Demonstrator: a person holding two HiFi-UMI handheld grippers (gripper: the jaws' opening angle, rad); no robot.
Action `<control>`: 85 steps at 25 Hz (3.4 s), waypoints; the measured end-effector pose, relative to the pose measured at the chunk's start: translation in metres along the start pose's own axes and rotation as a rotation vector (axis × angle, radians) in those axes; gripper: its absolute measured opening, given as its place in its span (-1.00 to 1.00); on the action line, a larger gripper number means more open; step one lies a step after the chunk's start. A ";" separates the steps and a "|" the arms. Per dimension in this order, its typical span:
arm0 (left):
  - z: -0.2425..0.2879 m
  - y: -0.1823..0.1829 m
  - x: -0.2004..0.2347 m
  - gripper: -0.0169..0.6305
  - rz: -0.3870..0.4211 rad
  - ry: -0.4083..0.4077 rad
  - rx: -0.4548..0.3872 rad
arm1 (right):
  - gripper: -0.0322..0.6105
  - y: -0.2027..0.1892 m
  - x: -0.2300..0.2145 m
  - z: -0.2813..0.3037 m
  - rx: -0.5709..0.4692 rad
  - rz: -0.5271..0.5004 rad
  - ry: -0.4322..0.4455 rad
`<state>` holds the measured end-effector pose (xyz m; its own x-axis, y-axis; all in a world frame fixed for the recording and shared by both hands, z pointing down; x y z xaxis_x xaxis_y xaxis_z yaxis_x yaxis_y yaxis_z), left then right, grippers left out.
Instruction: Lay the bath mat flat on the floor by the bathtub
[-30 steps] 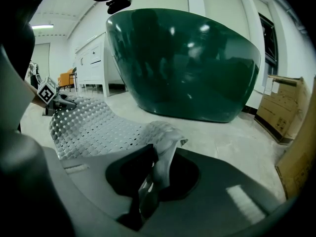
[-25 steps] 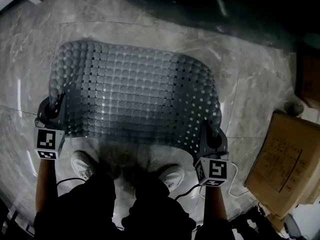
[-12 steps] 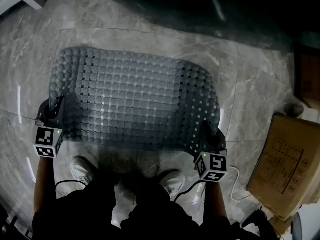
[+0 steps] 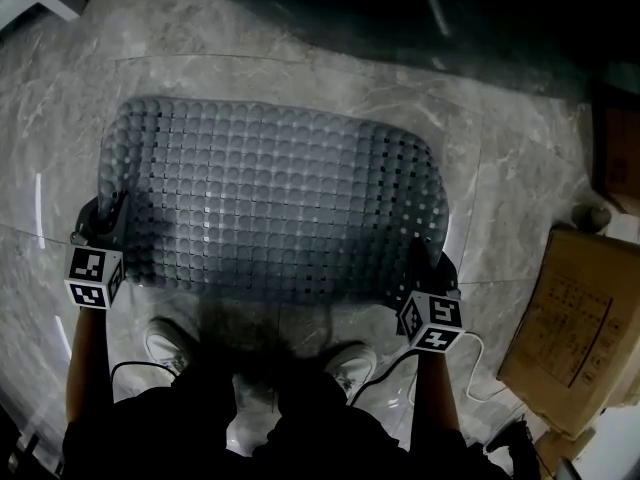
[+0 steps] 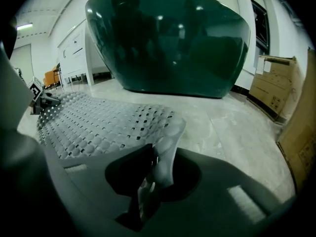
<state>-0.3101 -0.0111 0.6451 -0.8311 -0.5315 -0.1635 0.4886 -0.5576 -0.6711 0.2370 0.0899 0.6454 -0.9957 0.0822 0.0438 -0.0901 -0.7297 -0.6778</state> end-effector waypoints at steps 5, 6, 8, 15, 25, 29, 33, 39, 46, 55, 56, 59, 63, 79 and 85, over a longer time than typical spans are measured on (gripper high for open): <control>0.006 -0.006 0.003 -0.82 -0.012 0.001 0.010 | -0.66 -0.008 -0.005 0.006 0.021 0.007 -0.025; 0.007 -0.007 0.004 -0.82 -0.010 0.003 0.011 | -0.65 -0.008 -0.005 0.007 0.025 0.004 -0.029; 0.008 -0.008 0.005 -0.82 -0.010 0.001 0.015 | -0.63 -0.009 -0.005 0.008 0.029 0.004 -0.038; 0.011 -0.009 0.008 -0.74 0.020 0.028 0.027 | -0.46 -0.012 -0.009 0.008 0.026 0.027 -0.083; 0.011 -0.013 0.016 -0.46 -0.024 0.061 0.048 | -0.29 -0.015 -0.012 0.009 0.024 0.029 -0.139; 0.012 -0.014 0.020 -0.34 -0.026 0.086 0.040 | -0.20 -0.017 -0.015 0.010 0.016 0.037 -0.163; 0.011 -0.015 0.022 -0.23 -0.021 0.101 0.051 | -0.06 -0.019 -0.017 0.009 0.005 0.038 -0.199; 0.008 -0.014 0.025 -0.07 0.007 0.142 0.063 | 0.05 -0.019 -0.021 0.006 -0.005 0.021 -0.224; 0.002 -0.015 0.021 -0.06 0.038 0.138 0.069 | 0.06 -0.017 -0.021 0.000 -0.024 0.031 -0.214; -0.002 -0.011 0.013 -0.10 0.018 0.114 0.036 | -0.14 -0.005 -0.005 0.002 -0.060 0.037 -0.161; -0.003 -0.010 0.011 -0.12 0.009 0.108 0.029 | -0.16 -0.006 -0.003 0.002 -0.063 0.039 -0.154; -0.002 -0.006 0.008 -0.16 -0.003 0.104 0.016 | -0.26 -0.007 0.004 0.000 -0.069 0.047 -0.136; 0.001 -0.004 0.000 -0.29 0.005 0.080 0.014 | -0.53 -0.007 0.014 0.000 -0.074 0.060 -0.119; 0.002 -0.001 -0.017 -0.94 -0.007 0.056 0.003 | -0.82 0.003 0.035 0.001 -0.115 0.084 -0.059; -0.003 0.015 -0.018 -0.94 -0.039 0.108 -0.101 | -0.82 0.017 0.040 -0.001 -0.168 0.104 -0.039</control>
<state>-0.2885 -0.0081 0.6361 -0.8754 -0.4359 -0.2090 0.4305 -0.5064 -0.7471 0.1954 0.0815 0.6347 -0.9998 -0.0166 -0.0069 0.0156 -0.6088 -0.7932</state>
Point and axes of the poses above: the fingertips, and each gripper's own axes: z forward along the fingers, x to its left, y out of its top, the point moved 8 cm from there along -z, backward along the fingers
